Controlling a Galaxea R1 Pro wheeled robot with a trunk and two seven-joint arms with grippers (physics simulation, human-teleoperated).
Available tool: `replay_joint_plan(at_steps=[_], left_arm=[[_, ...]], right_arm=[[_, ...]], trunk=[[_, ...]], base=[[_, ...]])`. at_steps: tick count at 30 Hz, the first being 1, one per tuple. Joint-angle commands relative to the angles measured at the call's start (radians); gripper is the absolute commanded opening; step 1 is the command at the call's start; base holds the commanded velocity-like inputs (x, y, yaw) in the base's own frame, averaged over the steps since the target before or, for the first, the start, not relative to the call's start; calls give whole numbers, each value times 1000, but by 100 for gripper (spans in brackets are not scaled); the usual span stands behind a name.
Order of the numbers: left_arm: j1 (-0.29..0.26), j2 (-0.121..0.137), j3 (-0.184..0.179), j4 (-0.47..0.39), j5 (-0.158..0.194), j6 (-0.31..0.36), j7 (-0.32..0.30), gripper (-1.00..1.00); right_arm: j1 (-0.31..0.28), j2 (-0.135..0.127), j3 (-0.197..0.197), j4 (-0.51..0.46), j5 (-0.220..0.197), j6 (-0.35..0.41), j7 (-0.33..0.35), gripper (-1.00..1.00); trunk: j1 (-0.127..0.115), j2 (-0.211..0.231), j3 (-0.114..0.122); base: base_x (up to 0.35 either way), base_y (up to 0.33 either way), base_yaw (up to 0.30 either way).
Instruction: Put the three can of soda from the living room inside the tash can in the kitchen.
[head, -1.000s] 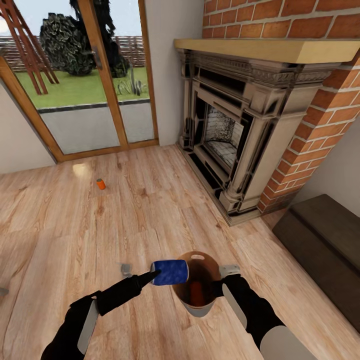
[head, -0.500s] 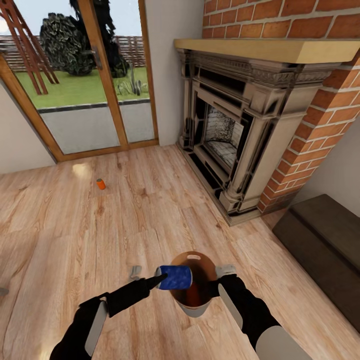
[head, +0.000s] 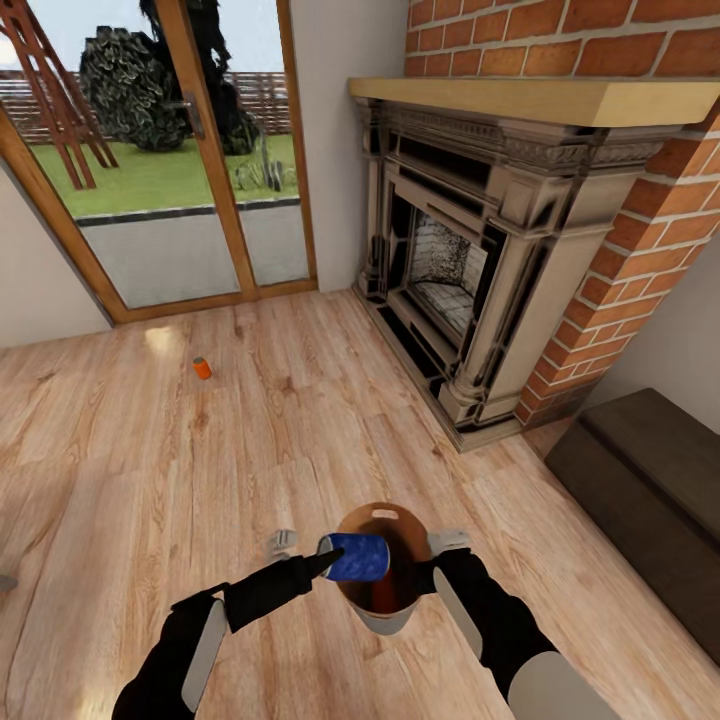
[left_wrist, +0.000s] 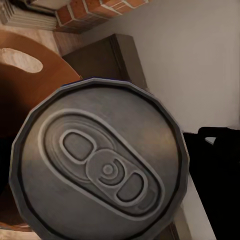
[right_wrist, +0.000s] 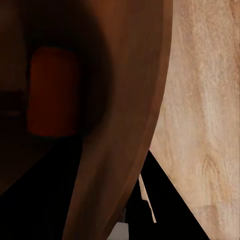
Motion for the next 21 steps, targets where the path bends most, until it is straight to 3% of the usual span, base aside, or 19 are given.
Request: replay_joint_plan(at_steps=[1, 12, 13, 15, 21], left_arm=[[0, -1, 0, -1, 1, 0, 9, -100], [0, -9, -1, -15, 1, 1, 49, -100], [0, -11, -1, -15, 1, 2, 60, 100], [0, -13, -2, -17, 2, 2, 87, 100], [0, -14, -2, -17, 3, 2, 90, 100]], right_arm=[[0, 1, 0, 0, -1, 0, -1, -100], [0, 5, 1, 0, 0, 0, -1, -100], [0, 5, 1, 0, 0, 0, -1, -100], [0, 9, 2, 2, 0, 0, -1, -100], [0, 10, 2, 3, 0, 0, -1, -100]], trunk=[[0, 0, 0], [0, 0, 0], [0, 0, 0], [0, 0, 0], [0, 0, 0]], base=[[0, 0, 0], [0, 0, 0], [0, 0, 0], [0, 0, 0], [0, 0, 0]])
